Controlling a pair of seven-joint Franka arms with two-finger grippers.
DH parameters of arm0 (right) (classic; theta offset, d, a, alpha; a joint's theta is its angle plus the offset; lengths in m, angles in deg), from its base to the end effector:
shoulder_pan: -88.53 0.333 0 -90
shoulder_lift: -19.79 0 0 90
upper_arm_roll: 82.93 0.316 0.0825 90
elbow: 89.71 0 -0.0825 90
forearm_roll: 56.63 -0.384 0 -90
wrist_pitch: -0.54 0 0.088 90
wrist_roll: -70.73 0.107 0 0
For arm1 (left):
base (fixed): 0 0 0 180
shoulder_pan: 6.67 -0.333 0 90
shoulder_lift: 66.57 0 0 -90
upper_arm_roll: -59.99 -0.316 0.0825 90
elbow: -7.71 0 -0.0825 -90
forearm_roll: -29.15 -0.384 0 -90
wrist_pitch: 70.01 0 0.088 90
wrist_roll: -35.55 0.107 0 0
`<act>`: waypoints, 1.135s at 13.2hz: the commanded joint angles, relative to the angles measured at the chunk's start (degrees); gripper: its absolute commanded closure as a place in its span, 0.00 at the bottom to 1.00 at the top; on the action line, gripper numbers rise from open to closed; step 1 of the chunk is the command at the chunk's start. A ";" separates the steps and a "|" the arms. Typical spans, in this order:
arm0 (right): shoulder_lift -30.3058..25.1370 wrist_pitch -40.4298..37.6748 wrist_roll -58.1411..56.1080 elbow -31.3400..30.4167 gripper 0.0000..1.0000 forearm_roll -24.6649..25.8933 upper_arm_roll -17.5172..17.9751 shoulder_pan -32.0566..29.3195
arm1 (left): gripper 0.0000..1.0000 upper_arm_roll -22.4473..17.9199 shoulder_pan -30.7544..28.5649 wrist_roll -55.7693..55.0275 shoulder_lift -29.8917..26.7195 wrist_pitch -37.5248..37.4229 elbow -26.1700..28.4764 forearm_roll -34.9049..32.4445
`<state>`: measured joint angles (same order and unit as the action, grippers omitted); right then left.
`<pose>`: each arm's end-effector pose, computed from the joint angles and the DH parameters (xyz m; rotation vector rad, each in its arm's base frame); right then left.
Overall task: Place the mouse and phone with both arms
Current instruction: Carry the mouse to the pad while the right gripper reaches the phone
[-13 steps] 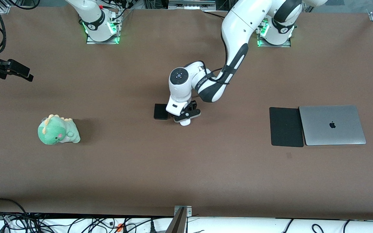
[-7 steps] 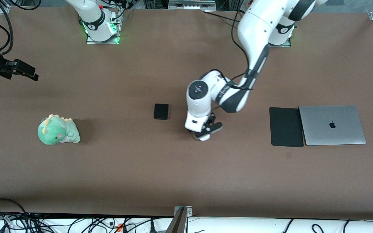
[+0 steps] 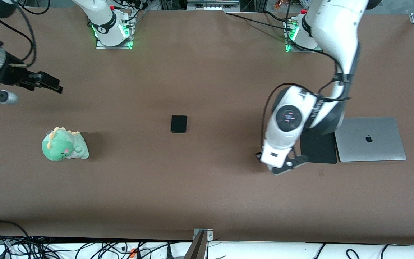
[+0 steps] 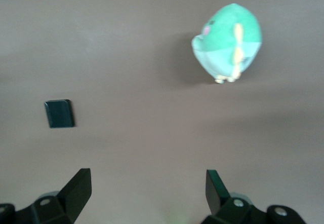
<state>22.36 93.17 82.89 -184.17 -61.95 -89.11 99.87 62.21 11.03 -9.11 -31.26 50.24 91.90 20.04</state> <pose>0.5641 0.0617 0.5670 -3.0569 0.1991 0.1362 0.6759 -0.2317 0.3207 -3.0001 -0.5457 -0.1121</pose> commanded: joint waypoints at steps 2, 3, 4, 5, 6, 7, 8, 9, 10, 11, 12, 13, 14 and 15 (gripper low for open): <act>5.50 6.31 10.74 0.24 0.00 -1.00 -0.23 7.62 | 0.36 3.92 -10.99 15.45 -9.02 0.68 10.98 2.26; 7.52 8.51 13.82 0.24 0.00 -1.00 -0.23 9.99 | 0.36 4.63 -13.11 18.01 -10.07 1.03 12.74 2.26; 9.71 10.97 16.64 0.24 0.00 -1.00 -0.23 12.19 | 0.35 5.07 -14.78 20.21 -10.78 1.91 14.49 2.26; 11.91 13.51 19.36 0.24 0.00 -1.00 -0.32 14.30 | 0.35 5.33 -16.28 22.58 -11.83 3.39 17.12 2.26; 14.37 16.24 21.48 0.24 0.00 -1.00 -0.32 16.15 | 0.35 5.34 -18.20 25.21 -13.15 5.32 20.28 2.26; 16.92 19.40 23.59 0.24 0.00 -1.00 -0.32 18.17 | 0.35 5.51 -19.96 27.85 -14.20 8.04 23.36 2.26; 19.64 22.65 25.87 0.24 0.00 -0.91 -0.32 19.84 | 0.35 6.12 -21.72 29.96 -14.74 11.46 26.61 2.26; 22.37 25.99 27.90 0.16 0.00 -0.91 -0.32 21.86 | 0.35 6.47 -22.61 30.77 -14.74 13.84 28.82 2.26; 24.66 28.89 30.18 0.16 0.00 -0.91 -0.32 23.36 | 0.35 6.48 -22.88 31.47 -14.65 15.96 31.27 2.26; 26.85 32.14 33.07 0.07 0.00 -0.83 -0.32 25.20 | 0.35 6.48 -23.06 32.87 -14.65 18.67 33.74 2.26; 28.79 35.22 34.84 -0.02 0.00 -0.74 -0.40 26.79 | 0.34 6.48 -23.75 33.84 -14.39 21.40 35.85 2.26; 30.46 37.68 35.21 -0.54 0.00 -0.04 -0.58 28.11 | 0.34 6.48 -24.37 34.55 -13.78 23.17 36.91 2.26; 32.04 40.23 35.30 -1.42 0.00 0.57 -0.67 30.12 | 0.33 6.48 -24.38 34.73 -12.64 24.49 37.19 2.26; 33.10 42.52 35.30 -2.47 0.00 1.36 -0.84 31.45 | 0.33 6.48 -24.46 34.82 -12.02 24.76 37.19 2.26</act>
<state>53.91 132.10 117.01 -185.36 -61.98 -88.84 128.44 67.72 -12.16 23.43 -42.85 73.30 127.44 21.26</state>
